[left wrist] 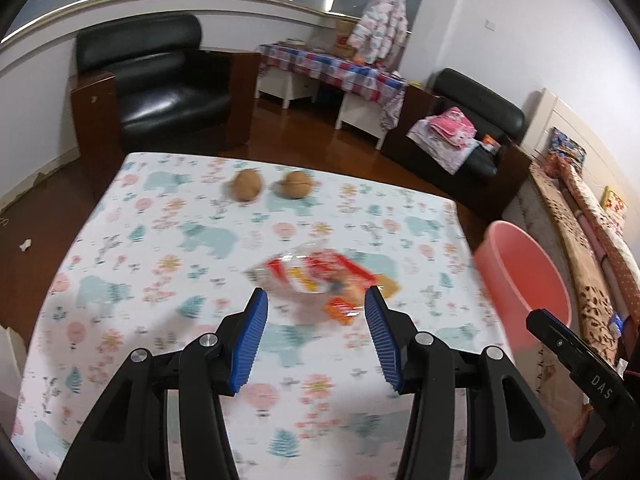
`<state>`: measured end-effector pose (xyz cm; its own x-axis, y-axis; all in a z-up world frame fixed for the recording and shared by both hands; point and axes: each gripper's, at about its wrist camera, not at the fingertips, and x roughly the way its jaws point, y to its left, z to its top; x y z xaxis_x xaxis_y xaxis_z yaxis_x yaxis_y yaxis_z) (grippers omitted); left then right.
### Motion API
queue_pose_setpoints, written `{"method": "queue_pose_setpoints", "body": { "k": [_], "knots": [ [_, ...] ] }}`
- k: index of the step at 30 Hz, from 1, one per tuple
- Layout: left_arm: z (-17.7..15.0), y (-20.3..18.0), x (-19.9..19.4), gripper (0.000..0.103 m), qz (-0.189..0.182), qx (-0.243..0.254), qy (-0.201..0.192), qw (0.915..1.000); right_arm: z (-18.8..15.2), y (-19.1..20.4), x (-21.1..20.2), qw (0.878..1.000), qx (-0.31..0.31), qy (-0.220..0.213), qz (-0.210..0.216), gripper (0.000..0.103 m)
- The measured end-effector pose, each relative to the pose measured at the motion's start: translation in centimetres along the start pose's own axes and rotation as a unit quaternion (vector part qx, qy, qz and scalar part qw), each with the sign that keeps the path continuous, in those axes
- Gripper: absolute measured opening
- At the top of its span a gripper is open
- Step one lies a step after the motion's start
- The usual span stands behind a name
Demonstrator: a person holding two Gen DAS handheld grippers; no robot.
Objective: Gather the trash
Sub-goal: 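Move both open tools back over the table, then grasp the red-white snack wrapper with the right tool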
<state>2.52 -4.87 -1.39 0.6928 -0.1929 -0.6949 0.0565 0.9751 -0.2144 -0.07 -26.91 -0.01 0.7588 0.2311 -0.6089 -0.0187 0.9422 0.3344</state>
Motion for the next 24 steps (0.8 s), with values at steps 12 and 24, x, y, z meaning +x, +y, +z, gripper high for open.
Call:
{"method": "queue_pose_setpoints", "body": {
  "k": [12,24],
  "knots": [
    [-0.9,5.4,1.1,0.050,0.013,-0.041,0.011,0.9990,0.7,5.7,6.2,0.993,-0.035,0.065,0.088,0.029],
    [-1.1,7.8,2.2,0.050,0.013,-0.064,0.022,0.9976,1.3,7.7,13.2,0.989,-0.042,0.127,0.059,0.029]
  ]
}}
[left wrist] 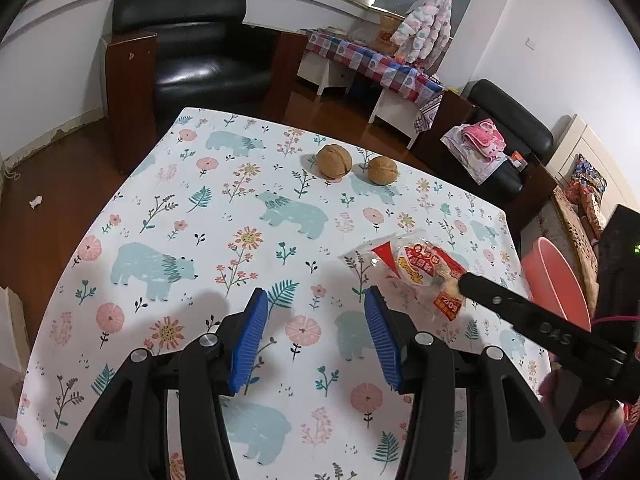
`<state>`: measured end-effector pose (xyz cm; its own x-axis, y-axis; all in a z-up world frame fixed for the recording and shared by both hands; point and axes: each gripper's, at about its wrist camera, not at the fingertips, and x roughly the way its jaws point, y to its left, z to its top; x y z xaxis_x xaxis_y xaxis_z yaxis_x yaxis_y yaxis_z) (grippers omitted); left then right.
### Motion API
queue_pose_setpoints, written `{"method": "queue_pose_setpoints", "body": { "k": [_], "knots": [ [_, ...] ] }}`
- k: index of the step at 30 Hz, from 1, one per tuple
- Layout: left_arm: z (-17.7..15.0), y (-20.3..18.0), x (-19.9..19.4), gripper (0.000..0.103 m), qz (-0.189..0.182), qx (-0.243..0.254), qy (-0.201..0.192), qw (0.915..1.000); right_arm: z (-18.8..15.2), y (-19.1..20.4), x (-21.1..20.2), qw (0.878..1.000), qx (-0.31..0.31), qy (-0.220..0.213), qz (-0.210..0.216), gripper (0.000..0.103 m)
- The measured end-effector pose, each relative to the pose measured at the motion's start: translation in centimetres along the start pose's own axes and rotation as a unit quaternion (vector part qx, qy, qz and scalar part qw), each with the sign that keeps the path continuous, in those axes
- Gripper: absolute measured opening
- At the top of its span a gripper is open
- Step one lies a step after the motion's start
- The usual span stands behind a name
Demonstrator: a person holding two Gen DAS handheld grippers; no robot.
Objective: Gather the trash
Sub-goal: 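Grasp the red-white snack wrapper with the right tool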
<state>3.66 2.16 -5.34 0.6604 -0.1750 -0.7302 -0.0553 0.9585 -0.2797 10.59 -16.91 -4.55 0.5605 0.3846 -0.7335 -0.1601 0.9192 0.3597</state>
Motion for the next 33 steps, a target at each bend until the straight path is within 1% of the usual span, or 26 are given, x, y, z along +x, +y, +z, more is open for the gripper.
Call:
{"method": "queue_pose_setpoints", "body": {
  "k": [3,5,9,10,11,13,15,19,23,28,33],
  "knots": [
    [0.1,0.2,0.3,0.050,-0.002,-0.001,0.001,1.0000,-0.1,-0.1,0.8,1.000,0.006,0.009,0.001,0.029],
    [0.1,0.2,0.3,0.050,-0.001,0.001,0.001,1.0000,-0.2,0.1,1.2,1.000,0.008,0.006,0.006,0.029],
    [0.1,0.4,0.7,0.050,-0.003,0.000,0.004,1.0000,-0.3,0.1,1.4,0.999,0.014,0.008,0.030,0.029],
    [0.1,0.4,0.7,0.050,-0.003,0.000,0.004,1.0000,-0.3,0.0,1.4,0.999,0.018,0.007,0.035,0.028],
    [0.1,0.3,0.8,0.050,-0.003,0.001,0.003,1.0000,-0.4,0.1,1.4,0.999,0.019,0.006,0.040,0.016],
    [0.1,0.3,0.7,0.050,-0.002,0.000,0.003,1.0000,-0.5,0.0,1.1,0.999,0.024,0.004,0.047,0.011],
    [0.2,0.3,0.7,0.050,-0.002,0.000,0.002,1.0000,-0.5,-0.2,0.6,0.998,0.028,-0.001,0.055,0.008],
    [0.2,0.2,0.7,0.050,-0.002,0.004,0.000,1.0000,-0.6,-0.1,-1.1,0.998,0.023,-0.024,0.057,0.004],
    [0.4,-0.2,0.5,0.050,-0.006,0.007,-0.003,1.0000,-0.2,-0.7,-3.9,0.996,0.029,-0.057,0.056,0.003],
    [0.6,-1.5,0.5,0.050,-0.025,0.020,-0.001,0.9995,0.3,-2.2,-7.3,0.994,0.042,-0.095,0.039,0.003],
    [0.9,-3.8,1.3,0.050,-0.051,0.035,0.010,0.9980,0.5,-4.2,-9.4,0.991,0.065,-0.118,0.026,0.003]
  ]
}}
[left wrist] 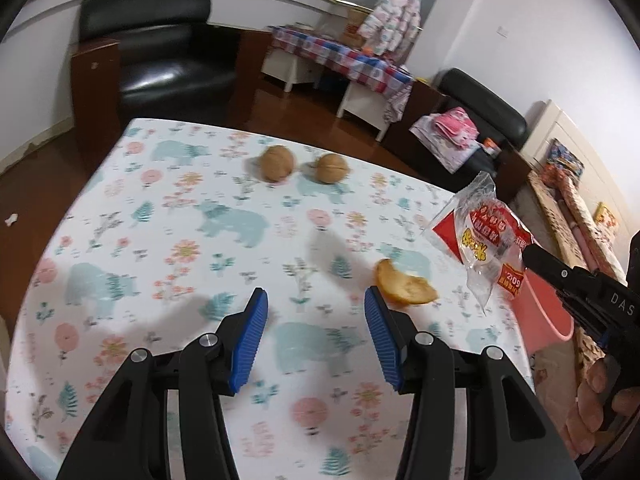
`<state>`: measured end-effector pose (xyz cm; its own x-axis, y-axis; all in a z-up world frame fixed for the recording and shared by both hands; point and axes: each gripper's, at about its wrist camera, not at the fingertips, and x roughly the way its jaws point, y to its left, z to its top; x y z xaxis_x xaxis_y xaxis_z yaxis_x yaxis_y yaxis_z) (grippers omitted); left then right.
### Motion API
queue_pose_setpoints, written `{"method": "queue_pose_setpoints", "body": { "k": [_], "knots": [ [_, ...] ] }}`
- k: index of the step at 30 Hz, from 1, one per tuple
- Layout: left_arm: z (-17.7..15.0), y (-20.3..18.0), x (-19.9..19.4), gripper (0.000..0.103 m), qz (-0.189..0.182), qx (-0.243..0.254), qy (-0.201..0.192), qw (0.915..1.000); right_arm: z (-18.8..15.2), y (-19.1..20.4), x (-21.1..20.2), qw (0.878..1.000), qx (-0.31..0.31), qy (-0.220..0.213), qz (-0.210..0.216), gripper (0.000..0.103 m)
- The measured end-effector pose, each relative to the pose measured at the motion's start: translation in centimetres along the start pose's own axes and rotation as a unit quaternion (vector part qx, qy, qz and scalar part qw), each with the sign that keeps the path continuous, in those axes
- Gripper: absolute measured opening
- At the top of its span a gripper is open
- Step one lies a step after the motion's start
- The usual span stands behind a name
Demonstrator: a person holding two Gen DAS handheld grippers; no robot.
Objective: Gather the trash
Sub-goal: 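Grasp the orange bread crust with the left tool while the right tool holds the wrapper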
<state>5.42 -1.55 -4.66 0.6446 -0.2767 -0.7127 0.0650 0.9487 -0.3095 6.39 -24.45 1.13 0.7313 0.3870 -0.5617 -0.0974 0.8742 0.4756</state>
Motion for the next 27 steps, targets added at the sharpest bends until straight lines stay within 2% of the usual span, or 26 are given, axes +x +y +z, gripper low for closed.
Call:
{"method": "queue_pose_setpoints", "body": {
  "k": [8,15,17,18,20,23,27],
  "knots": [
    [1.0,-4.1,3.6,0.050,-0.013,0.035,0.019,0.9991,0.2,-2.3,-2.2,0.999,0.015,-0.021,-0.027,0.003],
    [1.0,-5.6,6.9,0.049,0.006,0.036,0.039,0.9986,0.0,-3.7,-3.1,0.999,0.022,-0.025,-0.037,0.003],
    [1.0,-5.8,7.5,0.034,0.011,0.035,0.043,0.9984,-0.2,-3.9,-3.2,0.999,0.022,-0.026,-0.038,0.003],
    [0.9,-5.9,7.7,0.029,0.013,0.035,0.046,0.9983,-0.3,-3.9,-3.3,0.999,0.021,-0.026,-0.039,0.003],
    [0.9,-5.9,7.9,0.011,0.017,0.035,0.046,0.9982,-0.5,-3.9,-3.5,0.999,0.018,-0.027,-0.042,0.003],
    [0.9,-6.3,7.3,0.004,0.024,0.041,0.038,0.9982,-0.7,-4.0,-3.8,0.999,0.017,-0.028,-0.043,0.003],
    [1.1,-7.1,5.5,0.004,0.028,0.045,0.020,0.9984,-1.1,-4.3,-4.3,0.998,0.020,-0.030,-0.043,0.003]
  ]
}}
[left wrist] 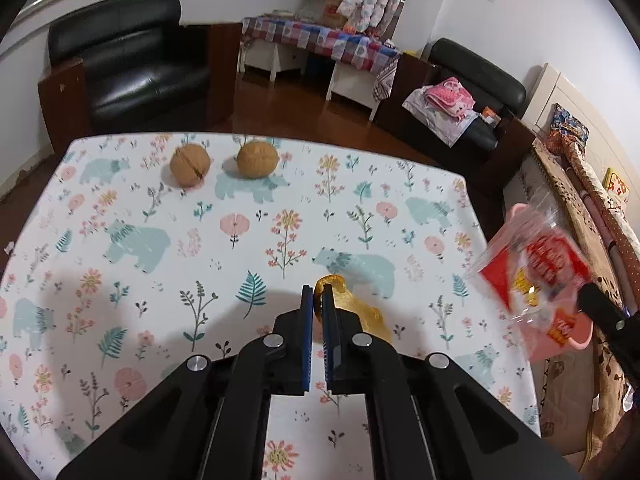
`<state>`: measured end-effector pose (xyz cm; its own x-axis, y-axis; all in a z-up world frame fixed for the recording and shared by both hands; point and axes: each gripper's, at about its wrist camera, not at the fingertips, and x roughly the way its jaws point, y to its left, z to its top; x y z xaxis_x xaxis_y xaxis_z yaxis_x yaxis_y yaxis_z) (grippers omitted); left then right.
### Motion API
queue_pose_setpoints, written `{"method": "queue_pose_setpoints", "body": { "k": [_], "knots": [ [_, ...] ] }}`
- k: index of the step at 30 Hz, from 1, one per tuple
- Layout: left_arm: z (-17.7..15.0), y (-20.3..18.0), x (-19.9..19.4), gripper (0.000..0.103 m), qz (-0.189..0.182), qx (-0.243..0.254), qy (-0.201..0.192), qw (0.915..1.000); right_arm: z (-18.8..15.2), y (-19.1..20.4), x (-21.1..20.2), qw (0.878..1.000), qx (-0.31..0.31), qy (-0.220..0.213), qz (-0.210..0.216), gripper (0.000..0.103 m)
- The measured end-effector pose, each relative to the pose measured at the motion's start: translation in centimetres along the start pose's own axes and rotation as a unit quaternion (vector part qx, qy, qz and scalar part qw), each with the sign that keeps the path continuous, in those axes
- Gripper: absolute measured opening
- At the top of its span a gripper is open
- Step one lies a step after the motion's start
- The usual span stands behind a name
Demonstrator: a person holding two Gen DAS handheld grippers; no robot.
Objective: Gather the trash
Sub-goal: 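Grasp the orange bread crust with the left tool while the right tool holds the wrapper, then carry the wrapper and crust over the pink bucket with both tools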
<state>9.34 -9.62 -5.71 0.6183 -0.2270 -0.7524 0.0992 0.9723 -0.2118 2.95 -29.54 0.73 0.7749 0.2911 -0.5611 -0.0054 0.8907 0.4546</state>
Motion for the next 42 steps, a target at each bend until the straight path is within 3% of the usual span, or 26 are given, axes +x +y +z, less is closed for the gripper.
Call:
{"method": "queue_pose_setpoints", "body": {
  "k": [9,19,33,42],
  "knots": [
    [0.7,-2.4,-4.5,0.004,-0.006,0.021,-0.038,0.9990,0.0,-1.1,-1.5,1.000,0.013,-0.016,-0.003,0.003],
    [1.7,-8.4,-7.3,0.004,-0.025,0.073,-0.075,0.9942,0.6,-4.1,-4.5,0.998,0.033,-0.053,-0.029,0.003],
    [2.7,-17.7,-7.2,0.004,-0.064,0.140,-0.089,0.9841,1.9,-9.8,-7.3,0.990,0.075,-0.087,-0.077,0.003],
    [3.1,-21.3,-5.4,0.004,-0.075,0.161,-0.080,0.9809,2.1,-12.2,-7.4,0.988,0.082,-0.088,-0.097,0.003]
  ]
}}
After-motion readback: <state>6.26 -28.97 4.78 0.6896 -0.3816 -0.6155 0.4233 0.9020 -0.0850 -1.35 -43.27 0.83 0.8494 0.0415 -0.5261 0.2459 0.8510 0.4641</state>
